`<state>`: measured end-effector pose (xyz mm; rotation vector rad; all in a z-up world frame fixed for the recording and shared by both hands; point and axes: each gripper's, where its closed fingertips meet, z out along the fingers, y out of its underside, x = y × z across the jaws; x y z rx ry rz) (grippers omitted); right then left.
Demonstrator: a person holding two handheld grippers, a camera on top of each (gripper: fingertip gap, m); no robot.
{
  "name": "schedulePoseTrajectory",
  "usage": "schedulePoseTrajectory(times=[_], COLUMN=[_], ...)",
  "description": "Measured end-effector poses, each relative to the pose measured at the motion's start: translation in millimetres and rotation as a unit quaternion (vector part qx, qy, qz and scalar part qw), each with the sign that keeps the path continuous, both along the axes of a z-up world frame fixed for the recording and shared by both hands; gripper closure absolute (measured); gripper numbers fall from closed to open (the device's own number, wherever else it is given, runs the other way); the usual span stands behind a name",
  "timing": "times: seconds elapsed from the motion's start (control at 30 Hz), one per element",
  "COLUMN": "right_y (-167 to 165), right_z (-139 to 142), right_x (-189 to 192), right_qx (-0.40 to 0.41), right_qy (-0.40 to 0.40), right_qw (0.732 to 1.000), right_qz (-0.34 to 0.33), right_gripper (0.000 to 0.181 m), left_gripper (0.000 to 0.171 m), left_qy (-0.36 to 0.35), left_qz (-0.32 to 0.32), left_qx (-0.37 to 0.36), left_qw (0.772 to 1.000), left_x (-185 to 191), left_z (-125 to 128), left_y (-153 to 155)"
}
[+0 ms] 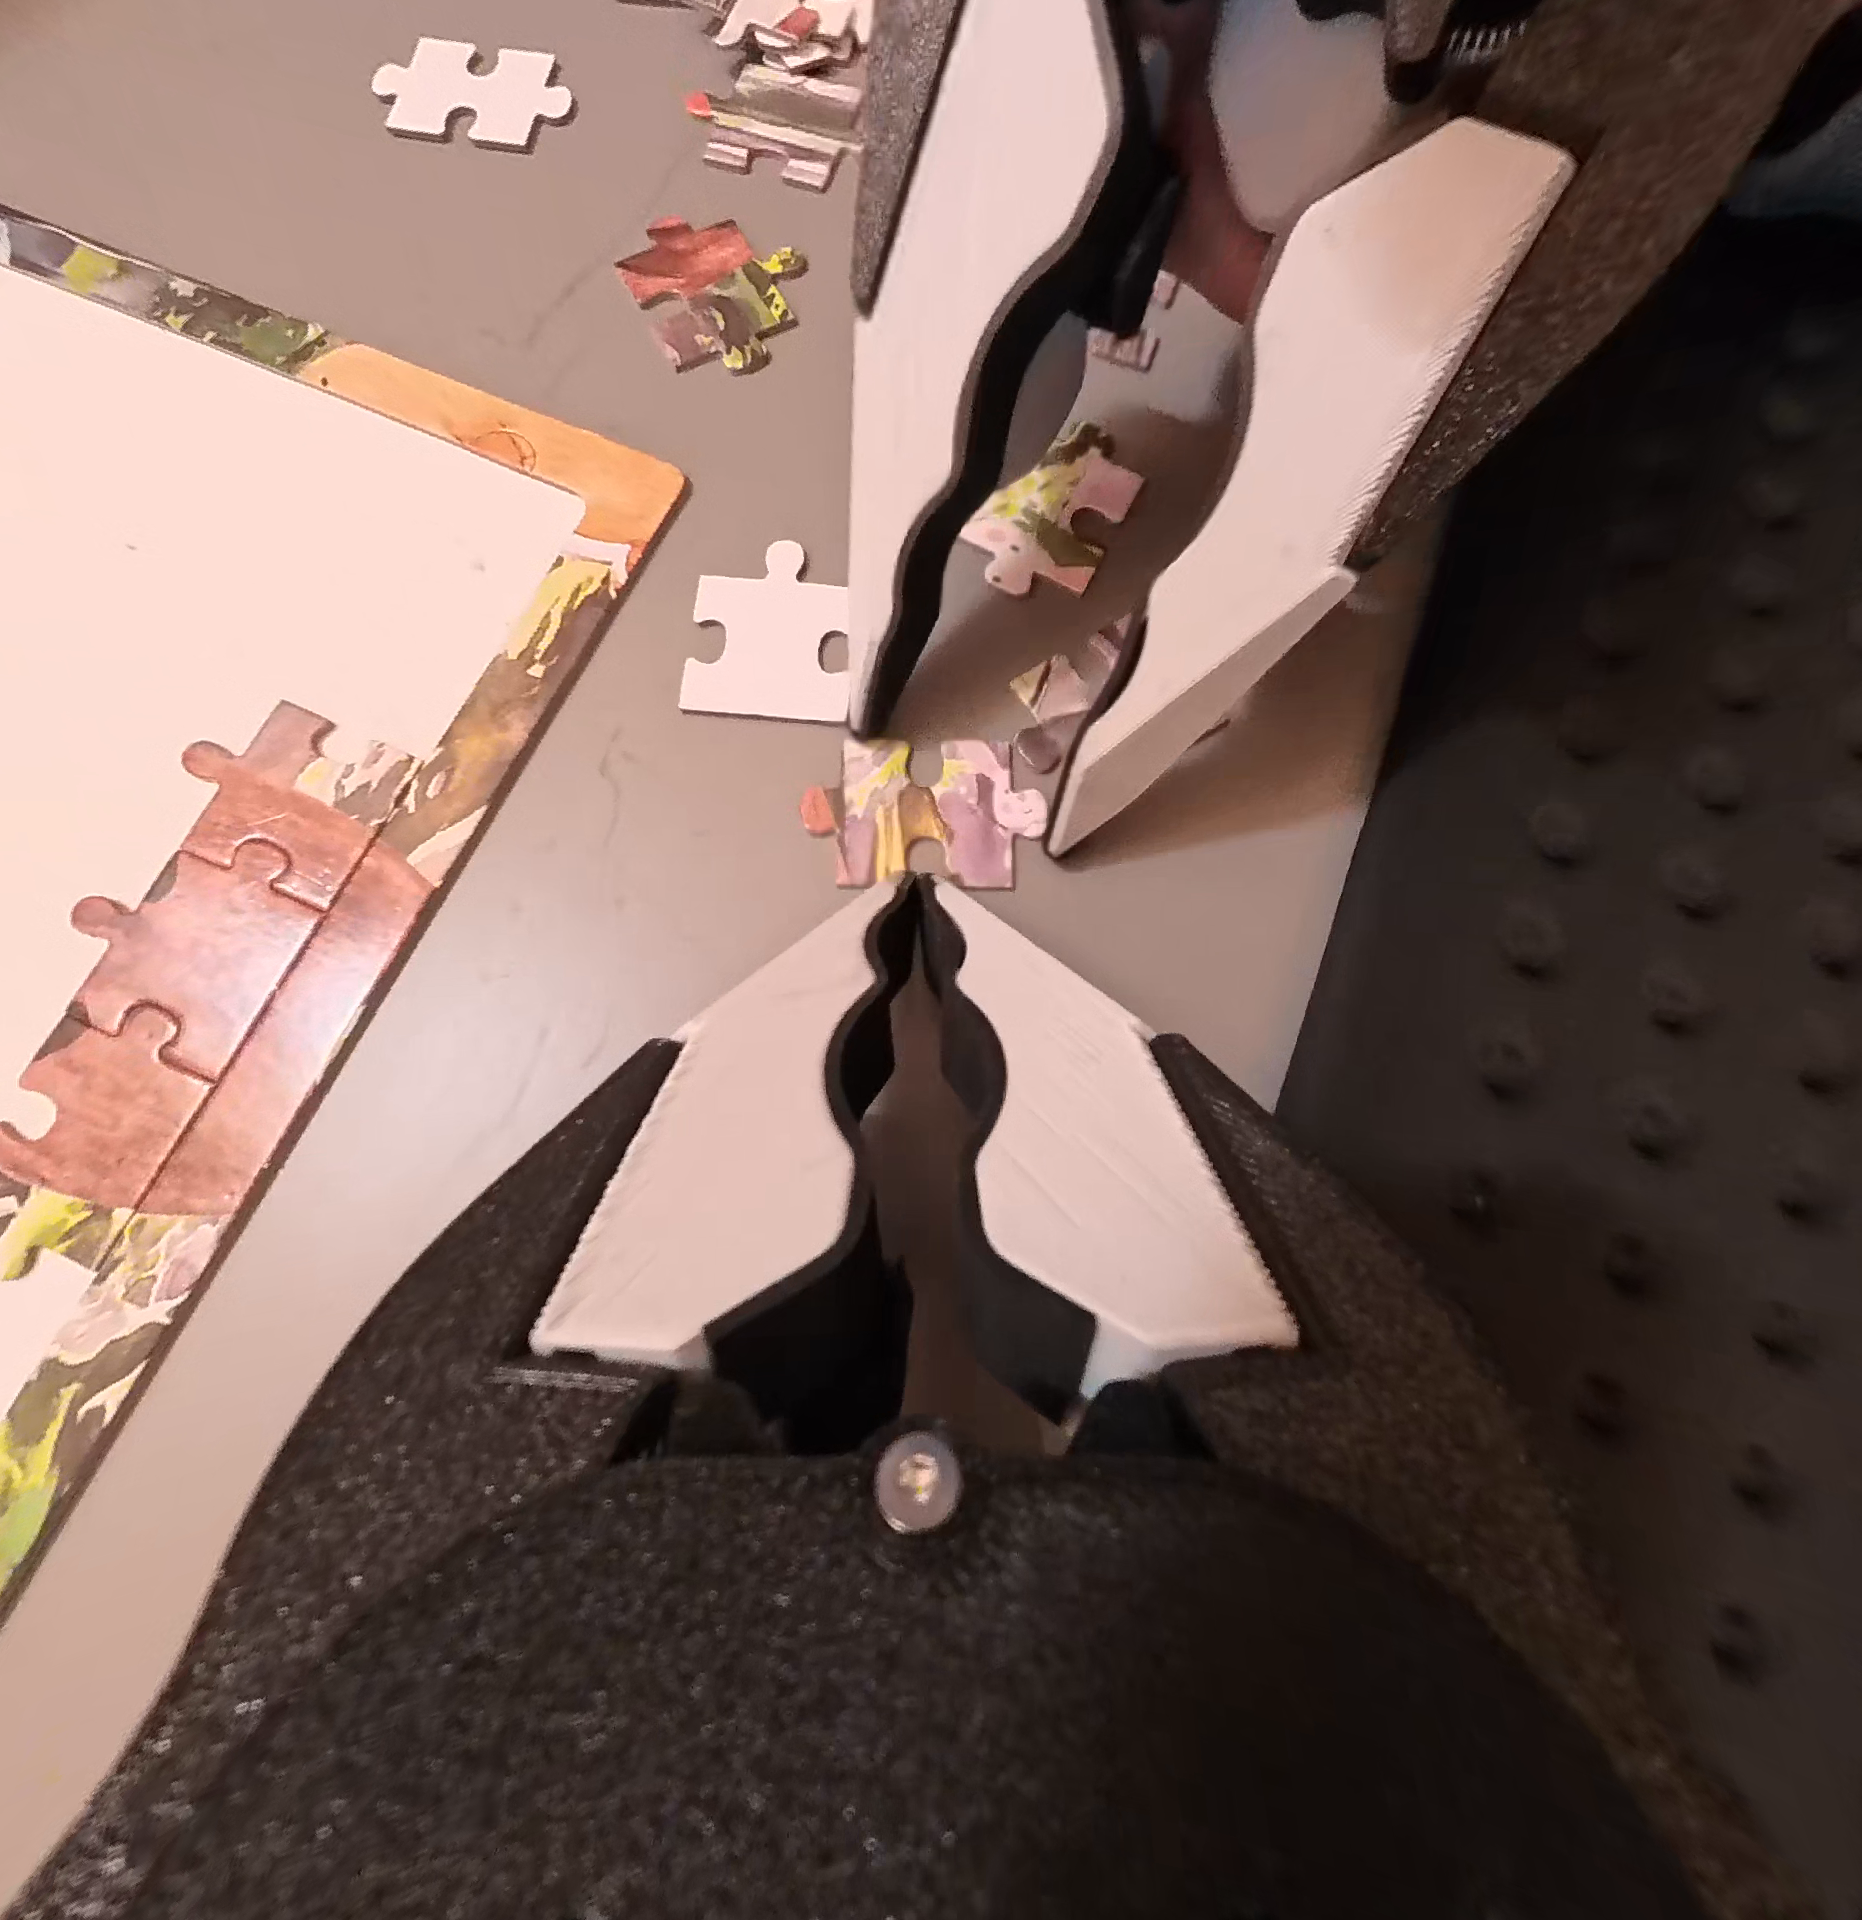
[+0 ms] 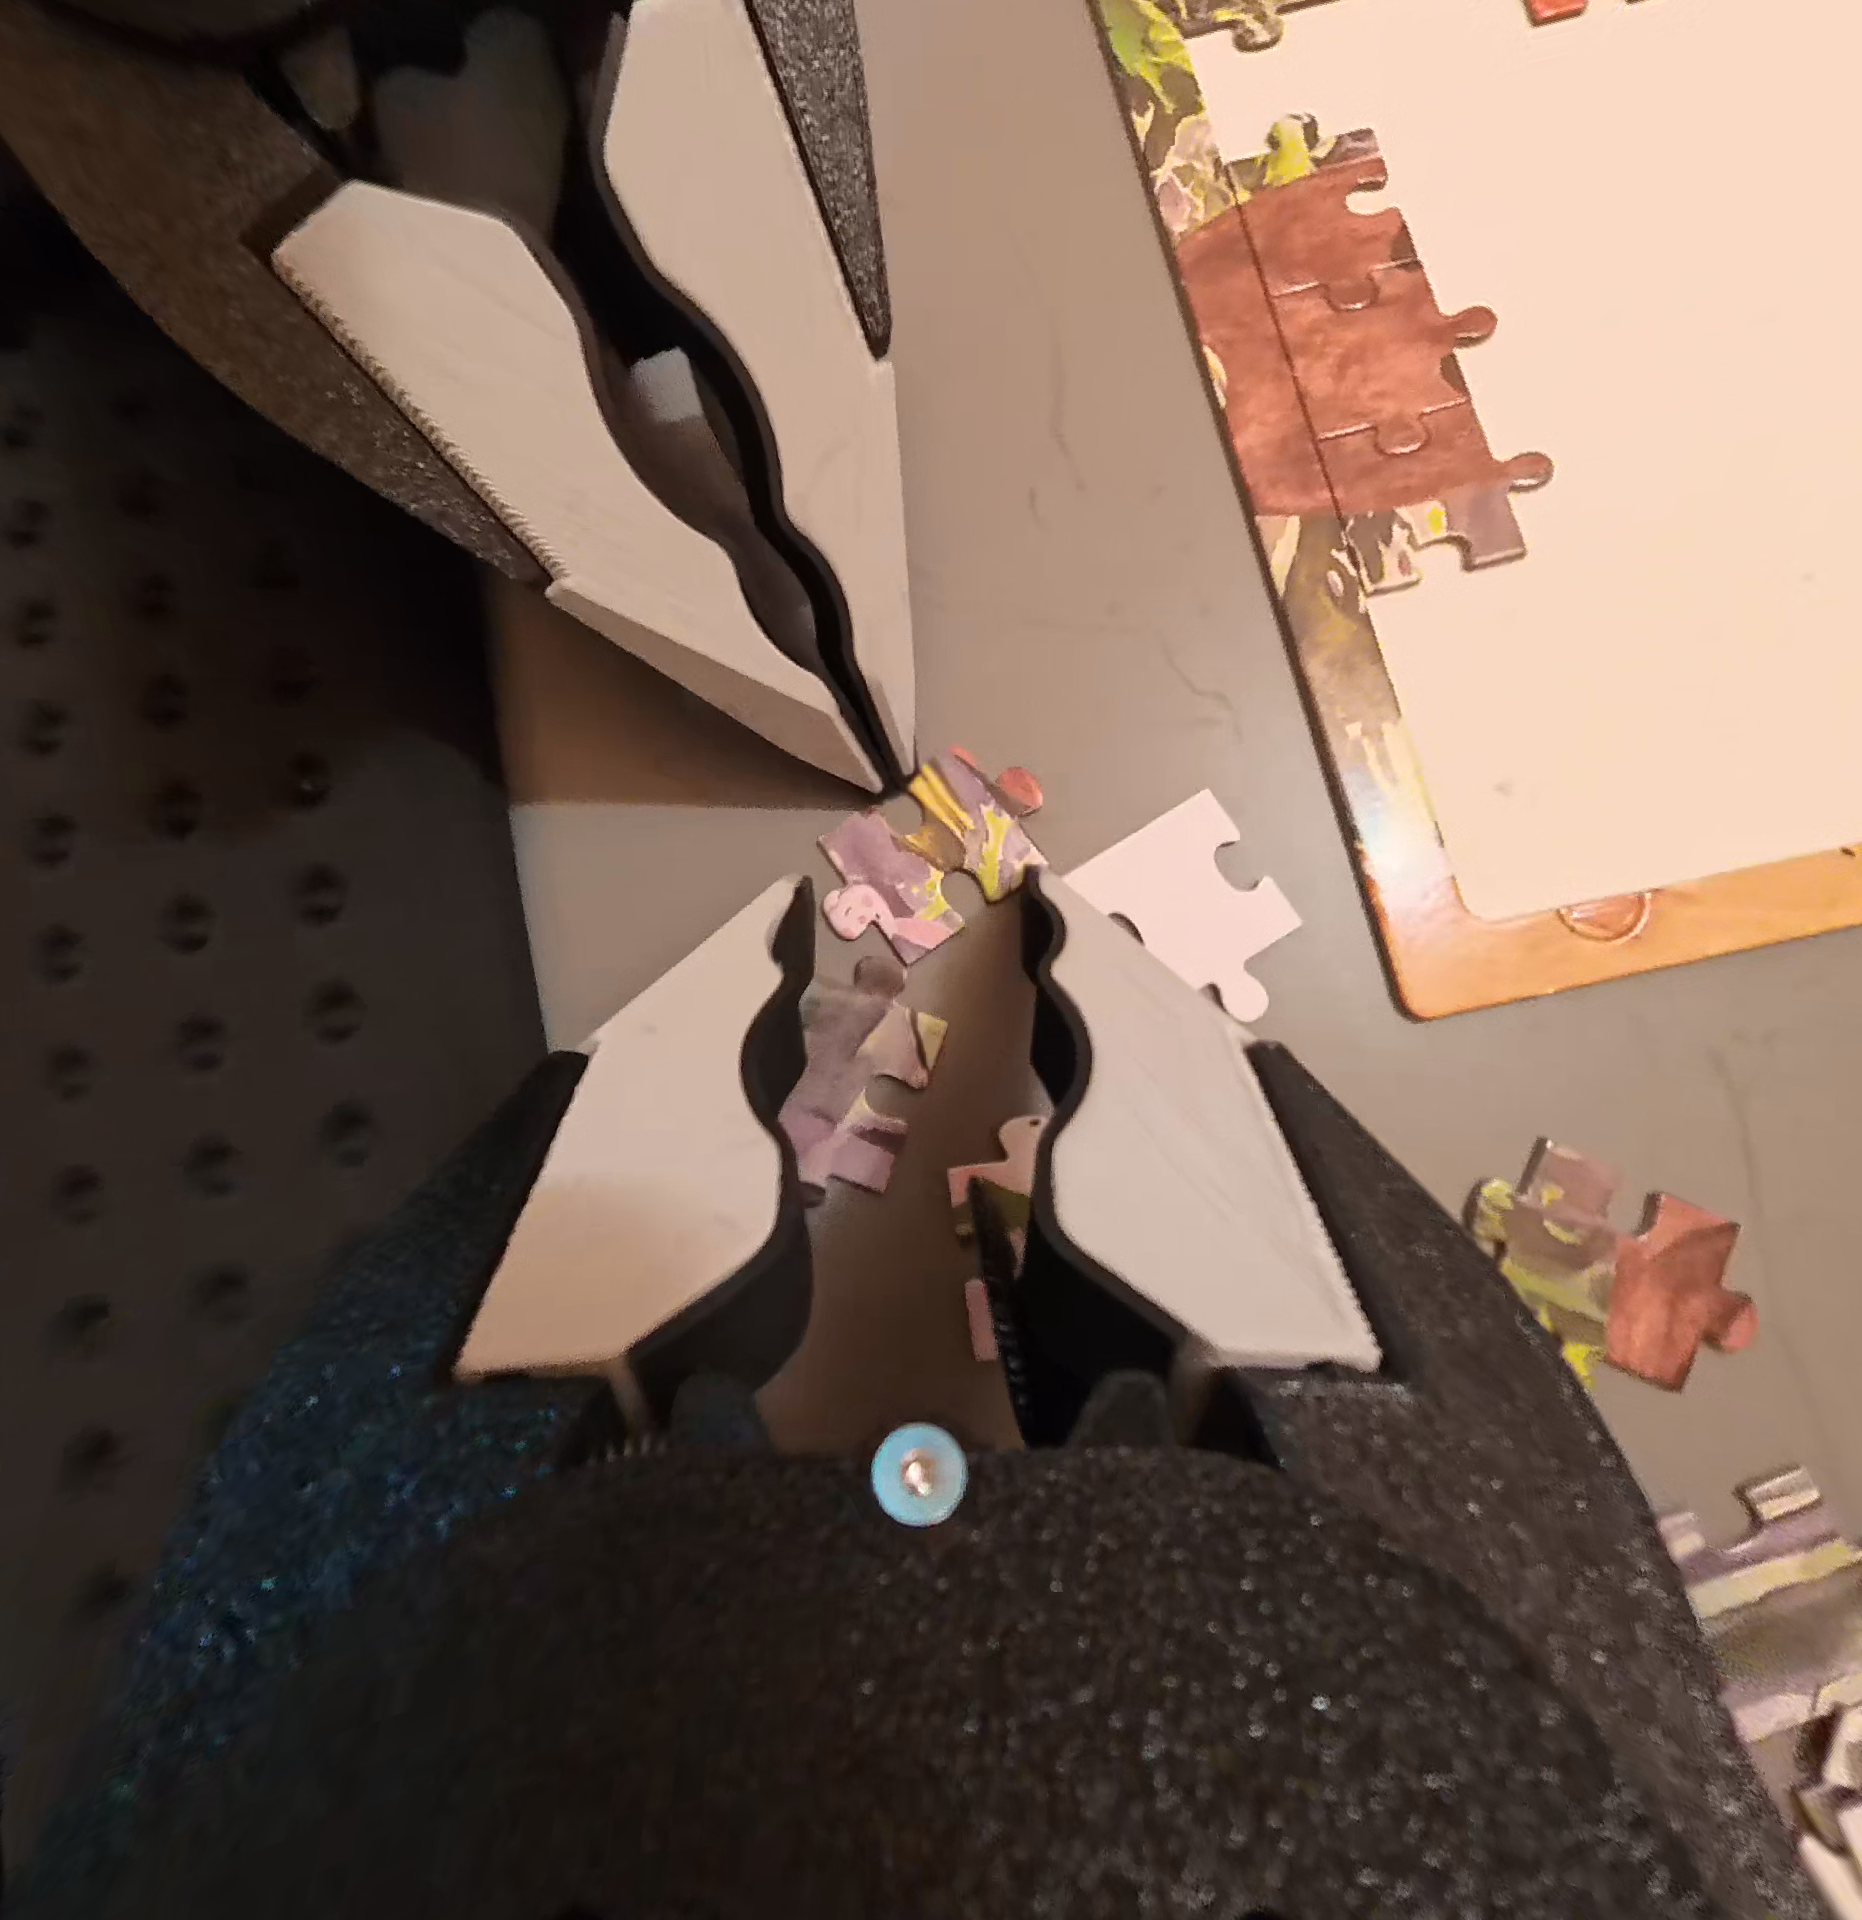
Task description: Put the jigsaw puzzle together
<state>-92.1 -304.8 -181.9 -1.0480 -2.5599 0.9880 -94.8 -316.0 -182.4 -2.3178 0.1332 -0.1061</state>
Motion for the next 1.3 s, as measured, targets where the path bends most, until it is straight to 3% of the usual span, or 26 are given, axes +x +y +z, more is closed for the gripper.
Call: schedulePoseTrajectory(times=[0.17, 0.33, 0.63, 0.77, 0.9, 0.97, 1.03, 1.17, 1.3], right_y=[1, 1, 27, 125, 237, 270, 287, 292, 313], right_z=[-1, 1, 17, 24, 38, 29, 19, 8, 1], right_x=[-3, 1, 18, 38, 64, 72, 73, 62, 52], right_qx=[0.020, 0.031, 0.017, 0.111, 0.042, 0.012, 0.005, -0.021, 0.012], right_qy=[0.011, 0.036, 0.018, 0.058, 0.057, 0.054, 0.056, 0.048, 0.047], right_qw=[1.000, 0.999, 0.998, 0.975, 0.925, 0.901, 0.887, 0.886, 0.874], right_qz=[-0.002, -0.004, -0.058, -0.182, -0.372, -0.430, -0.458, -0.460, -0.484], right_gripper=[0.144, 0.163, 0.161, 0.161, 0.153, 0.145, 0.145, 0.143, 0.113], left_gripper=[0.171, 0.147, 0.146, 0.152, 0.157, 0.156, 0.155, 0.155, 0.155], left_qy=[0.002, 0.005, 0.000, 0.012, 0.008, 0.009, 0.008, -0.001, 0.001], left_qz=[0.003, 0.020, 0.009, -0.011, -0.031, -0.022, -0.006, 0.023, 0.024], left_qx=[0.001, 0.018, 0.001, 0.005, 0.012, 0.012, 0.022, 0.057, 0.056], left_qw=[1.000, 1.000, 1.000, 1.000, 0.999, 1.000, 1.000, 0.998, 0.998], left_x=[-1, -7, -3, 4, 11, 8, 2, -8, -8], left_z=[0, 6, 1, 1, 4, 4, 7, 19, 19], left_y=[0, 0, 0, -1, -2, -2, -1, 0, 0])
